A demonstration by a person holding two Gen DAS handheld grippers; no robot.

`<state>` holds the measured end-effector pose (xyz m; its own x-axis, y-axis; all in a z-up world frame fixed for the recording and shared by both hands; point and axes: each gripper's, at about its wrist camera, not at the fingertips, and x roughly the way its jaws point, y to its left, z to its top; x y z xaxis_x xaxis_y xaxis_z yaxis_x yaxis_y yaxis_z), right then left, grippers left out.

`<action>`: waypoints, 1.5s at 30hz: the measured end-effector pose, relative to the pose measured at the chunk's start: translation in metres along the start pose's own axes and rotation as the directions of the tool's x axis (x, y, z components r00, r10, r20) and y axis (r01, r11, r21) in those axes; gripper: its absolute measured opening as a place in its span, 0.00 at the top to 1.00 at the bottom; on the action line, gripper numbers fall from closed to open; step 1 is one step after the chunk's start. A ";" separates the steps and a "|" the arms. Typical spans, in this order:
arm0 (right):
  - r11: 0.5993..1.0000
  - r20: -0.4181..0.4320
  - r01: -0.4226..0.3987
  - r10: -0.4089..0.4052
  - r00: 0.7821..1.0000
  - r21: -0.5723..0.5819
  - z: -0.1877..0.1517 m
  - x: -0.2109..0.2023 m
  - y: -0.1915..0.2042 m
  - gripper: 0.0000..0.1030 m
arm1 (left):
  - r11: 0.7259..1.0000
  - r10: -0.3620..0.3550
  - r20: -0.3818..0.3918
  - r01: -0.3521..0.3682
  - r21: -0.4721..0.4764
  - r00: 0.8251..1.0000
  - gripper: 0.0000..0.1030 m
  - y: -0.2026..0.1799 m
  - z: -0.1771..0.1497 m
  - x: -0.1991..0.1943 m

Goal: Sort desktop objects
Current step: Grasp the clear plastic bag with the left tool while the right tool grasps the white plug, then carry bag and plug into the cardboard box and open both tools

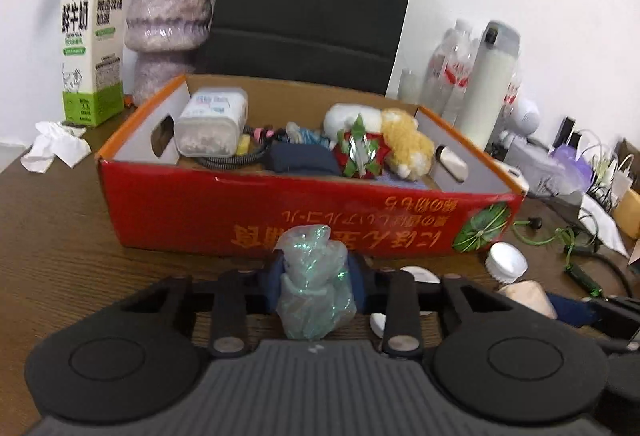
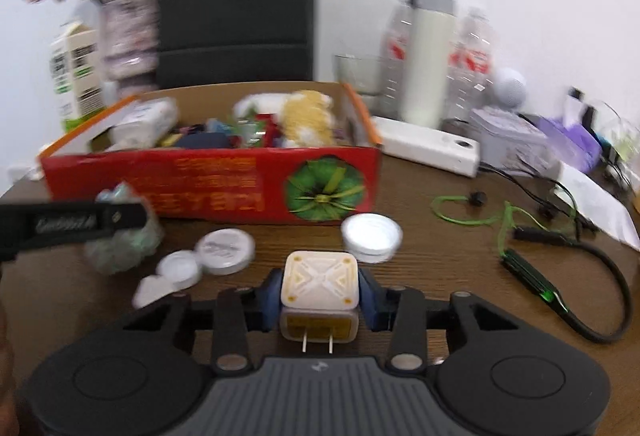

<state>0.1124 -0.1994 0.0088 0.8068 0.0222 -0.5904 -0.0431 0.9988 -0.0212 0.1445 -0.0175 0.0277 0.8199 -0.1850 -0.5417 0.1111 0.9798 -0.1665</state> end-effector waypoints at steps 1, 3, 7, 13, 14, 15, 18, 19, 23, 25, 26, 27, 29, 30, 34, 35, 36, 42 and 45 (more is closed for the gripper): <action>1.000 0.013 -0.012 0.012 1.000 -0.015 0.000 -0.005 0.004 0.63 | 1.000 0.001 0.014 -0.001 -0.005 1.000 0.69 0.000 0.001 -0.007; 0.999 0.045 -0.039 0.040 0.998 -0.032 0.001 -0.018 0.009 0.63 | 1.000 -0.002 0.050 0.002 -0.004 0.999 0.69 -0.003 0.002 -0.027; 0.995 0.092 -0.088 0.092 0.991 -0.049 0.005 -0.050 0.017 0.63 | 1.000 -0.019 0.076 0.018 0.016 0.997 0.69 -0.010 -0.002 -0.070; 0.989 0.098 -0.138 0.142 0.985 -0.045 -0.017 -0.101 0.016 0.63 | 0.999 -0.024 0.092 0.020 0.040 0.995 0.69 -0.015 -0.038 -0.138; 0.988 0.092 -0.147 0.150 0.984 -0.045 -0.025 -0.109 0.015 0.63 | 0.998 -0.030 0.090 0.025 0.050 0.996 0.69 -0.016 -0.047 -0.149; 0.987 0.087 -0.153 0.157 0.984 -0.046 -0.032 -0.116 0.015 0.63 | 0.998 -0.025 0.084 0.020 0.060 0.996 0.69 -0.016 -0.055 -0.157; 0.989 0.088 -0.126 0.133 0.987 -0.083 -0.056 -0.138 0.016 0.63 | 0.997 0.005 0.077 -0.011 0.075 0.997 0.69 -0.016 -0.078 -0.182; 0.989 0.087 -0.114 0.122 0.989 -0.093 -0.063 -0.147 0.017 0.63 | 0.998 0.007 0.072 -0.012 0.068 0.997 0.69 -0.016 -0.084 -0.189; 0.989 0.063 -0.137 0.140 0.988 -0.053 -0.084 -0.174 0.016 0.63 | 0.999 0.004 0.083 -0.008 0.050 0.997 0.69 -0.019 -0.100 -0.220; 0.987 0.068 -0.146 0.151 0.986 -0.065 -0.096 -0.189 0.019 0.63 | 0.998 0.003 0.093 -0.009 0.066 0.996 0.69 -0.021 -0.111 -0.237; 0.986 0.070 -0.151 0.155 0.985 -0.067 -0.103 -0.197 0.021 0.63 | 0.998 0.008 0.093 -0.015 0.068 0.996 0.69 -0.022 -0.115 -0.243; 0.986 0.067 -0.154 0.159 0.985 -0.068 -0.109 -0.203 0.022 0.63 | 0.998 0.009 0.092 -0.015 0.063 0.996 0.69 -0.021 -0.120 -0.249; 0.986 0.062 -0.155 0.159 0.985 -0.070 -0.119 -0.214 0.026 0.63 | 0.999 0.010 0.078 -0.014 0.042 0.997 0.69 -0.019 -0.128 -0.260; 0.986 0.063 -0.152 0.157 0.986 -0.076 -0.122 -0.219 0.029 0.63 | 0.999 0.006 0.076 -0.009 0.034 0.997 0.69 -0.018 -0.130 -0.264; 0.986 0.082 -0.136 0.145 0.986 -0.099 -0.129 -0.231 0.036 0.63 | 0.999 0.012 0.105 -0.016 0.039 0.994 0.69 -0.019 -0.130 -0.273; 0.986 0.084 -0.138 0.146 0.986 -0.098 -0.128 -0.231 0.035 0.63 | 0.999 0.014 0.110 -0.018 0.039 0.994 0.69 -0.019 -0.129 -0.273; 0.986 0.087 -0.138 0.146 0.985 -0.095 -0.127 -0.231 0.035 0.63 | 0.999 0.017 0.113 -0.021 0.038 0.993 0.69 -0.018 -0.128 -0.273; 0.988 0.086 -0.135 0.142 0.986 -0.076 -0.116 -0.222 0.029 0.63 | 0.999 0.025 0.113 -0.028 0.024 0.993 0.69 -0.009 -0.116 -0.262; 0.984 0.107 -0.161 0.168 0.980 -0.071 -0.090 -0.214 0.020 0.63 | 0.999 0.018 0.136 -0.021 0.025 0.991 0.69 0.000 -0.087 -0.252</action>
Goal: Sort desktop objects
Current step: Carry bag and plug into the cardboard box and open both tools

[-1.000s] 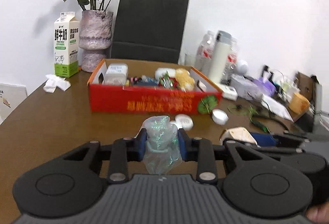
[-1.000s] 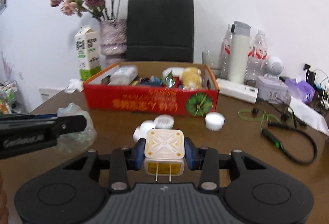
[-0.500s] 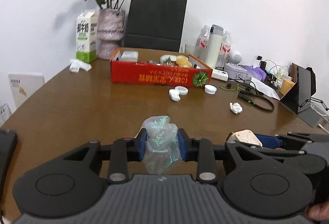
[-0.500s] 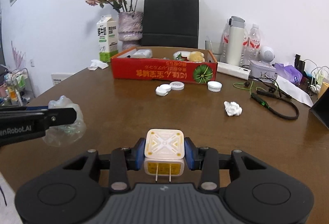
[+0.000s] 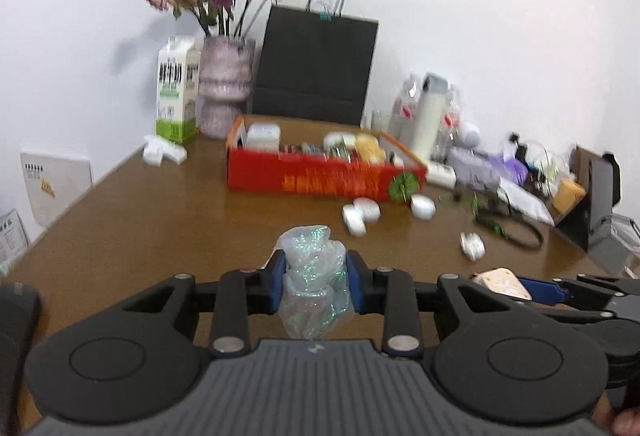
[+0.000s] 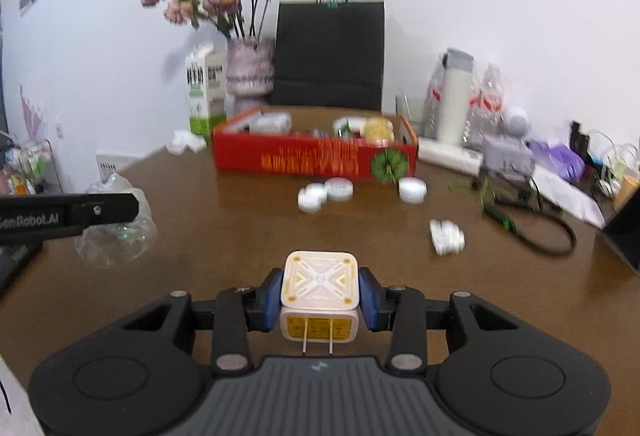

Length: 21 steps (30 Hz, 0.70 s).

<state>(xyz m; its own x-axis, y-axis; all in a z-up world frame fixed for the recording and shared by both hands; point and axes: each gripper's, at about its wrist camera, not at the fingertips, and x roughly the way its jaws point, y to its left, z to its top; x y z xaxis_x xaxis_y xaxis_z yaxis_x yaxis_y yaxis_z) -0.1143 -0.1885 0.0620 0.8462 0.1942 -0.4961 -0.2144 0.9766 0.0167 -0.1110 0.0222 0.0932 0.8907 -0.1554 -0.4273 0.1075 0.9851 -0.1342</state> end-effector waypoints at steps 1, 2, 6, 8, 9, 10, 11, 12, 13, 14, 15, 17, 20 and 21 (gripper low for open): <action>1.000 0.009 -0.014 0.014 1.000 0.009 0.011 0.003 -0.006 0.63 | 1.000 -0.005 0.017 0.005 0.014 1.000 0.69 0.003 0.014 0.005; 0.999 0.022 -0.032 0.031 0.999 0.021 0.026 0.007 -0.013 0.63 | 1.000 -0.016 0.032 0.016 0.025 0.999 0.69 0.007 0.033 0.014; 0.995 0.079 -0.091 0.088 0.993 0.044 0.103 0.043 -0.045 0.63 | 0.995 0.014 0.065 -0.021 0.100 0.998 0.69 0.021 0.101 0.071; 0.992 0.068 -0.113 0.109 0.992 0.054 0.140 0.080 -0.056 0.63 | 0.994 0.009 0.017 -0.010 0.110 1.000 0.69 0.028 0.131 0.116; 0.991 0.041 -0.117 0.114 0.993 0.070 0.159 0.103 -0.060 0.63 | 0.995 0.001 -0.029 0.002 0.095 1.000 0.69 0.033 0.145 0.143; 0.989 0.006 -0.120 0.120 0.993 0.091 0.174 0.127 -0.063 0.63 | 0.998 0.000 -0.075 0.004 0.059 0.997 0.69 0.040 0.156 0.168; 0.988 -0.044 -0.124 0.129 0.991 0.096 0.191 0.158 -0.064 0.63 | 0.999 -0.016 -0.145 0.023 0.042 0.989 0.69 0.046 0.166 0.198; 0.987 -0.076 -0.117 0.125 0.989 0.108 0.202 0.181 -0.065 0.63 | 0.999 -0.027 -0.204 0.031 0.017 0.979 0.69 0.051 0.173 0.228; 0.990 -0.122 -0.096 0.109 0.987 0.107 0.214 0.210 -0.065 0.63 | 1.000 0.008 -0.237 -0.009 -0.002 0.971 0.69 0.055 0.177 0.251; 0.993 -0.159 -0.080 0.094 0.983 0.091 0.219 0.231 -0.062 0.63 | 1.000 0.025 -0.285 -0.022 0.013 0.958 0.69 0.056 0.181 0.277; 0.995 -0.199 -0.051 0.068 0.978 0.089 0.225 0.260 -0.062 0.63 | 1.000 0.002 -0.331 0.002 0.014 0.944 0.69 0.058 0.181 0.299; 0.994 -0.297 -0.032 0.062 0.953 0.104 0.227 0.304 -0.063 0.63 | 0.999 0.012 -0.421 -0.025 -0.025 0.907 0.69 0.067 0.178 0.338; 0.990 -0.390 -0.002 0.057 0.919 0.142 0.216 0.354 -0.065 0.63 | 0.997 0.035 -0.485 -0.065 -0.045 0.874 0.68 0.079 0.166 0.378; 0.991 -0.406 0.009 0.046 0.913 0.134 0.212 0.365 -0.064 0.63 | 0.997 0.056 -0.489 -0.079 -0.027 0.870 0.68 0.080 0.164 0.385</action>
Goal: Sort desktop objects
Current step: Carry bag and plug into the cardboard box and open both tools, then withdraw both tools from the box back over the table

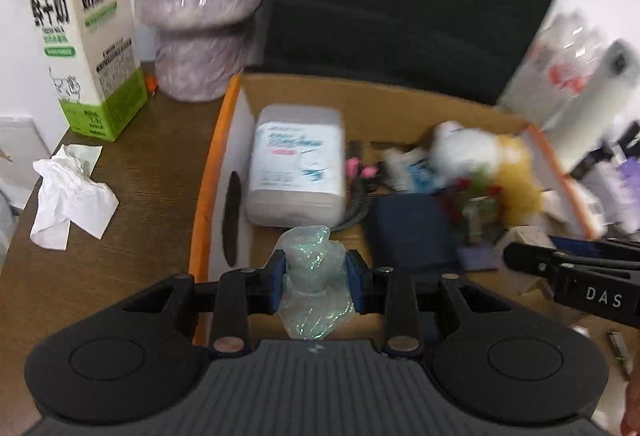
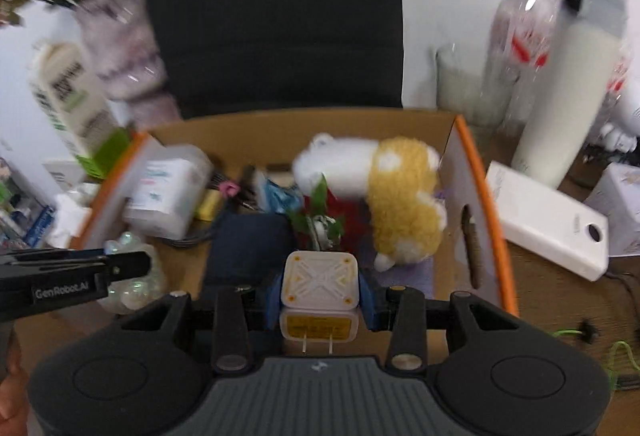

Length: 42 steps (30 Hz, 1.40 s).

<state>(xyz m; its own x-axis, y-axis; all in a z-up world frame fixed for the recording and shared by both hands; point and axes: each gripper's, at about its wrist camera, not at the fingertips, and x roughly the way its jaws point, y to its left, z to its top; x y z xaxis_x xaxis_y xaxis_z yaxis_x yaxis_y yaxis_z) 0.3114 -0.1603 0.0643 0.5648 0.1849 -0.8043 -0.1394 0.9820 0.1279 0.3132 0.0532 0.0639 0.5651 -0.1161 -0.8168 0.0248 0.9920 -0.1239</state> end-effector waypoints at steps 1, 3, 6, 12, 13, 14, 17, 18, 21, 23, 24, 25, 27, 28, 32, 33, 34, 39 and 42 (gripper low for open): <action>1.000 -0.010 0.007 -0.007 1.000 -0.007 -0.001 0.007 0.001 0.63 | 0.999 0.030 0.031 -0.031 0.035 0.999 0.67 -0.003 0.000 0.002; 1.000 -0.042 0.009 -0.009 0.999 -0.008 -0.004 0.024 0.002 0.63 | 0.997 0.029 0.039 -0.032 0.072 0.999 0.63 -0.004 0.000 0.005; 1.000 -0.052 0.002 -0.003 0.999 -0.014 -0.010 0.038 0.004 0.62 | 0.990 0.023 0.049 -0.029 0.139 0.999 0.43 -0.014 -0.003 0.009; 1.000 -0.033 -0.005 0.005 0.999 0.003 -0.008 0.014 -0.001 0.49 | 0.993 -0.012 0.054 0.006 0.118 0.998 0.21 -0.018 -0.001 -0.008; 1.000 -0.017 0.002 -0.002 1.000 -0.003 -0.004 0.007 -0.005 0.47 | 0.994 -0.013 0.064 0.006 0.112 0.998 0.17 -0.016 -0.001 -0.017; 1.000 0.008 0.014 -0.014 1.000 -0.004 -0.003 -0.005 -0.007 0.43 | 0.995 -0.005 0.081 -0.004 0.104 0.997 0.15 -0.015 -0.001 -0.025; 1.000 0.048 0.024 -0.024 0.999 0.010 -0.004 -0.033 -0.015 0.42 | 0.998 0.034 0.132 -0.041 0.051 0.991 0.12 -0.011 -0.006 -0.059; 1.000 0.062 0.022 -0.023 0.998 0.008 -0.007 -0.042 -0.017 0.41 | 0.998 0.041 0.151 -0.047 0.039 0.988 0.11 -0.012 -0.010 -0.069; 1.000 0.109 0.027 -0.026 0.994 -0.005 -0.019 -0.068 -0.020 0.35 | 0.999 0.036 0.206 -0.044 0.031 0.978 0.05 -0.015 -0.025 -0.100; 1.000 0.132 0.027 -0.026 0.991 -0.008 -0.027 -0.079 -0.020 0.34 | 0.998 0.032 0.212 -0.041 0.038 0.977 0.04 -0.020 -0.037 -0.114; 1.000 0.137 0.029 -0.027 0.990 -0.008 -0.031 -0.084 -0.020 0.34 | 0.998 0.036 0.209 -0.047 0.048 0.977 0.04 -0.024 -0.044 -0.120; 1.000 0.140 0.030 -0.029 0.990 -0.007 -0.035 -0.090 -0.020 0.34 | 0.997 0.038 0.216 -0.050 0.053 0.976 0.03 -0.027 -0.051 -0.125; 0.999 0.167 0.031 -0.029 0.985 -0.011 -0.045 -0.101 -0.018 0.34 | 0.998 0.034 0.249 -0.047 0.047 0.968 0.00 -0.033 -0.069 -0.137; 0.999 0.188 0.031 -0.027 0.982 -0.020 -0.052 -0.109 -0.017 0.34 | 0.998 0.029 0.263 -0.043 0.046 0.964 0.00 -0.036 -0.078 -0.143; 0.998 0.270 0.037 -0.023 0.963 -0.046 -0.088 -0.143 -0.015 0.26 | 0.996 0.029 0.312 -0.054 0.074 0.949 0.00 -0.050 -0.119 -0.163; 0.998 0.287 0.036 -0.020 0.958 -0.052 -0.098 -0.151 -0.015 0.24 | 0.995 0.022 0.329 -0.054 0.089 0.944 0.00 -0.054 -0.132 -0.170; 0.997 0.302 0.033 -0.012 0.953 -0.064 -0.109 -0.158 -0.014 0.23 | 0.994 0.019 0.345 -0.056 0.096 0.939 0.00 -0.058 -0.144 -0.177; 0.996 0.366 0.036 -0.004 0.931 -0.081 -0.170 -0.197 -0.014 0.18 | 0.986 -0.027 0.408 -0.042 0.159 0.913 0.00 -0.073 -0.209 -0.204; 0.996 0.395 0.032 0.005 0.918 -0.085 -0.206 -0.213 -0.014 0.16 | 0.985 -0.056 0.413 -0.018 0.172 0.909 0.00 -0.077 -0.245 -0.213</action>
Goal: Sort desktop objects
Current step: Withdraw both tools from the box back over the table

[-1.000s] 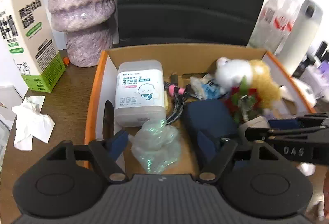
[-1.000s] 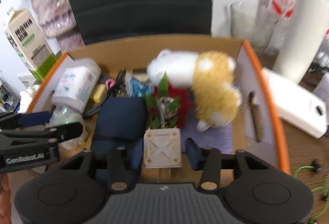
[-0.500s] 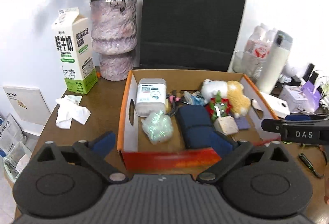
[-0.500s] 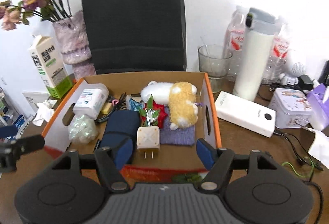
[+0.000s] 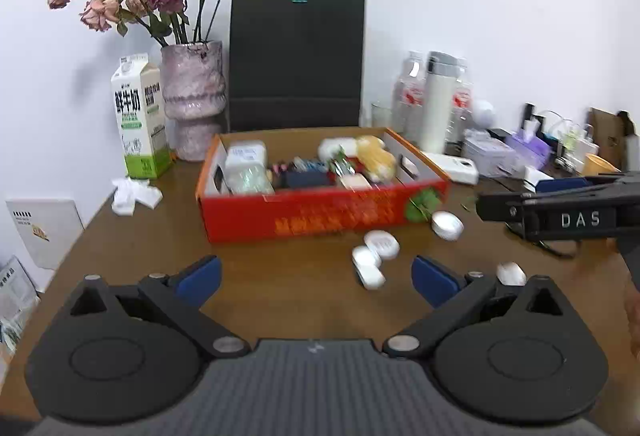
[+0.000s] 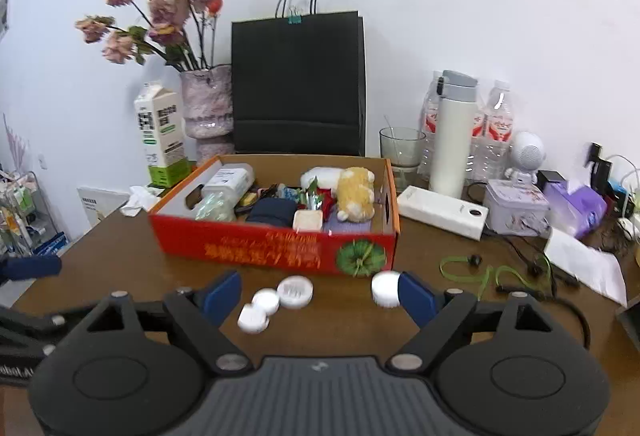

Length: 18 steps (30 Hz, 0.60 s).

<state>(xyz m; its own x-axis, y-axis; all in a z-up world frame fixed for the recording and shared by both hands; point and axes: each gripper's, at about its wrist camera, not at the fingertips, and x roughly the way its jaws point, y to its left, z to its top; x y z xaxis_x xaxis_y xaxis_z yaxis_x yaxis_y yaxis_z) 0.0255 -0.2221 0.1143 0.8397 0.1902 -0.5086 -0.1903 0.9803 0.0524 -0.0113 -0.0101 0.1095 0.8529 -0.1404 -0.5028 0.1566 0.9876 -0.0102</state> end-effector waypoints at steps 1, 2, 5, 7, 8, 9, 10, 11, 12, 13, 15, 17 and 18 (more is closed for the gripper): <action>1.000 0.008 0.005 -0.005 1.000 0.000 -0.009 -0.008 0.001 0.16 | 1.000 0.004 0.001 -0.004 -0.008 1.000 0.00 -0.002 -0.009 -0.007; 1.000 0.012 0.008 -0.008 1.000 -0.004 -0.020 -0.016 0.003 0.16 | 1.000 0.011 0.005 -0.011 -0.019 1.000 0.00 -0.004 -0.019 -0.013; 1.000 0.038 0.010 -0.009 0.999 -0.024 -0.049 -0.039 0.007 0.16 | 0.999 0.010 0.021 -0.009 -0.033 1.000 0.00 -0.008 -0.044 -0.032; 1.000 0.053 0.000 0.001 0.999 -0.029 -0.066 -0.051 0.010 0.16 | 1.000 0.013 0.049 -0.012 -0.022 0.999 0.00 -0.010 -0.061 -0.046; 1.000 0.059 -0.008 0.009 0.998 -0.022 -0.077 -0.058 0.011 0.16 | 1.000 0.016 0.062 -0.015 -0.015 0.998 0.00 -0.012 -0.072 -0.052; 1.000 0.061 -0.012 0.013 0.998 -0.010 -0.086 -0.064 0.011 0.16 | 1.000 0.014 0.066 -0.014 -0.013 0.998 0.00 -0.014 -0.080 -0.057; 1.000 0.061 -0.016 0.016 0.998 0.008 -0.095 -0.069 0.011 0.16 | 1.000 0.009 0.065 -0.008 -0.015 0.998 0.00 -0.017 -0.089 -0.062; 0.999 0.056 -0.027 0.025 0.998 0.032 -0.106 -0.075 0.011 0.16 | 1.000 -0.001 0.059 0.002 -0.016 0.998 0.00 -0.018 -0.097 -0.065; 0.998 0.047 -0.036 0.033 0.998 0.047 -0.115 -0.079 0.011 0.16 | 1.000 -0.010 0.051 0.011 -0.022 0.999 0.00 -0.018 -0.105 -0.068; 0.998 0.038 -0.038 0.036 0.999 0.059 -0.123 -0.082 0.011 0.16 | 0.999 -0.010 0.046 0.011 -0.033 0.999 0.00 -0.018 -0.111 -0.071; 0.997 0.029 -0.036 0.034 0.999 0.061 -0.140 -0.090 0.013 0.16 | 0.998 -0.006 0.036 0.008 -0.062 0.999 0.00 -0.018 -0.121 -0.075; 1.000 0.027 -0.017 0.017 0.999 0.022 -0.153 -0.096 0.019 0.16 | 0.996 -0.009 0.027 0.012 -0.090 1.000 0.00 -0.016 -0.127 -0.079; 1.000 0.026 -0.008 0.008 1.000 0.000 -0.157 -0.097 0.021 0.16 | 0.995 -0.012 0.030 0.015 -0.099 0.999 0.00 -0.015 -0.128 -0.082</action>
<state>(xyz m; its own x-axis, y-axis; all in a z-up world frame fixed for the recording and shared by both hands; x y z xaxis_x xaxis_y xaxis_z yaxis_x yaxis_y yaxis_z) -0.1395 -0.2280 0.0300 0.8511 0.1991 -0.4858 -0.1970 0.9788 0.0560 -0.1471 -0.0043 0.0400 0.8656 -0.1540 -0.4765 0.1192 0.9876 -0.1026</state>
